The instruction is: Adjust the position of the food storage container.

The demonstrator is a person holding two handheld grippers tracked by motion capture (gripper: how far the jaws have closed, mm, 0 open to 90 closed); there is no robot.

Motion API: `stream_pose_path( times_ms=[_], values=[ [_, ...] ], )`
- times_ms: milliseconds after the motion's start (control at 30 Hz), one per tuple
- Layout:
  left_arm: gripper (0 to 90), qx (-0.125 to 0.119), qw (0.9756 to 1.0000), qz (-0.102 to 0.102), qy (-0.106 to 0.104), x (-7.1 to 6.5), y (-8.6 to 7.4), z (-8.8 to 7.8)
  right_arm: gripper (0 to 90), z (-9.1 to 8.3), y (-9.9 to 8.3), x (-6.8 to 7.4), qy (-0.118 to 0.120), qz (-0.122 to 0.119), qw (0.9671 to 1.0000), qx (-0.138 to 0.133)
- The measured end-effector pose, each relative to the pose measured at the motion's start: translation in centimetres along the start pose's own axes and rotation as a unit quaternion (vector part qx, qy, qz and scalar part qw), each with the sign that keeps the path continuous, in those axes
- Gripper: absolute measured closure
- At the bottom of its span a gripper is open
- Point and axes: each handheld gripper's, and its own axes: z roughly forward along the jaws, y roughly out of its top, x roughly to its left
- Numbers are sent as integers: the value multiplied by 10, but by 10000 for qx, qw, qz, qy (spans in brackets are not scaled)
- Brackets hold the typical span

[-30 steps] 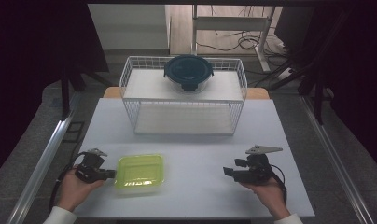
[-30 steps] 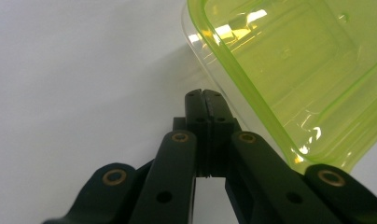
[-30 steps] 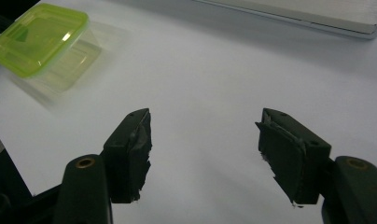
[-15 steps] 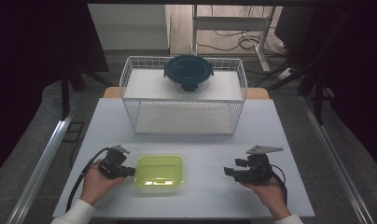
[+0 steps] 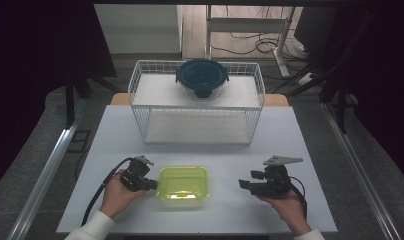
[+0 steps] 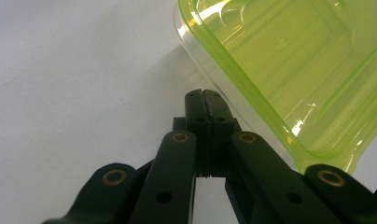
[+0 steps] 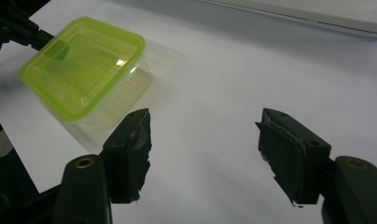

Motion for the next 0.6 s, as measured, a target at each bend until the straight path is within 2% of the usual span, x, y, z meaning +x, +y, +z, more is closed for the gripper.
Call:
stream_pose_path(
  times_ms=[233, 367, 433, 533, 600],
  values=[
    [900, -125, 9999, -106, 11, 6, -5, -6, 342, 1, -1, 1, -11, -2, 10000, 4],
    [900, -321, 9993, -213, -15, 11, -15, -19, 342, 1, -1, 3, 13, 5, 10000, -11],
    [900, -517, 9982, -298, -29, 14, -21, -28, 342, 1, -1, 3, 43, 18, 10000, -34],
    [899, -845, 9959, -297, -104, 16, -29, -40, 342, 4, -2, 4, 112, 76, 9999, -52],
    [850, -1143, 9928, -354, -24, 15, -33, -47, 341, 5, -2, 6, 150, 67, 9998, -57]
  ],
)
